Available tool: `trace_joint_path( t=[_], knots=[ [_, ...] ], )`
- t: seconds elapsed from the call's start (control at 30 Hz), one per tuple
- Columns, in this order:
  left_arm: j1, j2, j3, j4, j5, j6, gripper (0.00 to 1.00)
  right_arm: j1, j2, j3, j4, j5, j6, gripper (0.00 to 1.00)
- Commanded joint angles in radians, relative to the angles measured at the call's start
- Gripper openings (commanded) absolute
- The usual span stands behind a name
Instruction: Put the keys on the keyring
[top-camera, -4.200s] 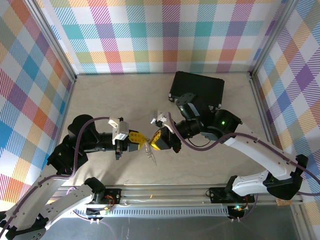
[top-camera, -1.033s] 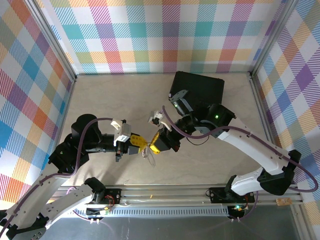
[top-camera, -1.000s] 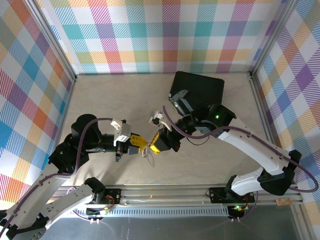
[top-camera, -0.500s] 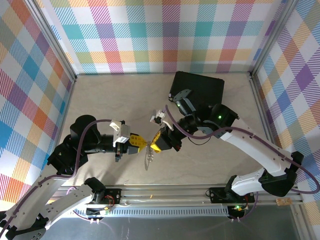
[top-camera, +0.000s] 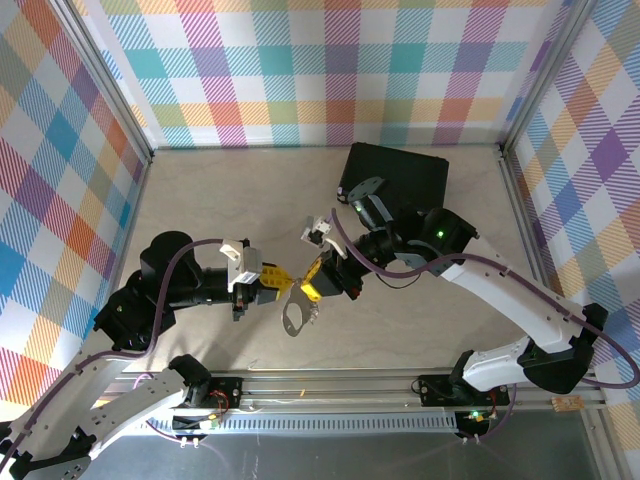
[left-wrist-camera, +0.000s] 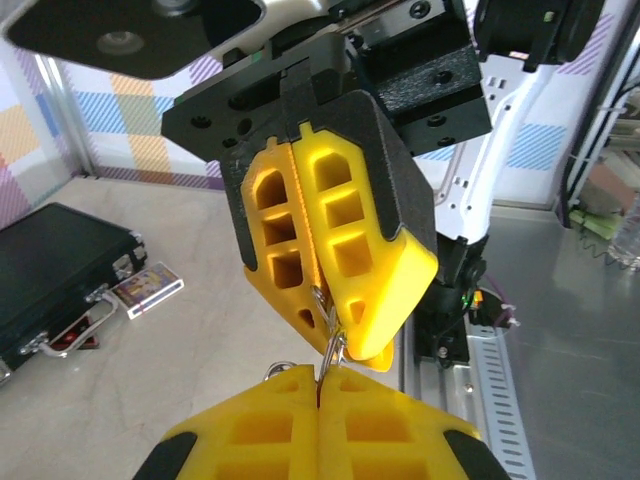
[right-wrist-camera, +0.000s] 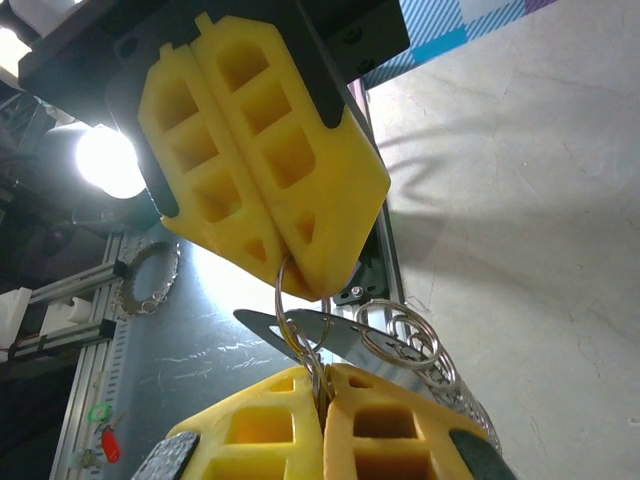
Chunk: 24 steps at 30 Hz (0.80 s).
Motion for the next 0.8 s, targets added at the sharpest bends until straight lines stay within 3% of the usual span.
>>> trace_joint_path(
  t=[0.0, 0.47, 0.63, 0.77],
  knots=[
    [-0.001, 0.004, -0.004, -0.075, -0.147, 0.008, 0.0, 0.006, -0.036, 0.011, 0.031, -0.069, -0.006, 0.0],
    [-0.003, 0.022, -0.008, -0.117, -0.203, 0.014, 0.0, -0.012, 0.02, 0.045, -0.015, -0.01, 0.006, 0.0],
    [-0.004, 0.014, -0.028, -0.087, -0.189, -0.034, 0.31, -0.028, 0.042, 0.054, -0.043, 0.058, 0.02, 0.0],
    [-0.003, -0.026, -0.058, -0.055, -0.271, -0.108, 0.56, -0.058, 0.066, 0.045, -0.048, 0.079, 0.038, 0.0]
  ],
)
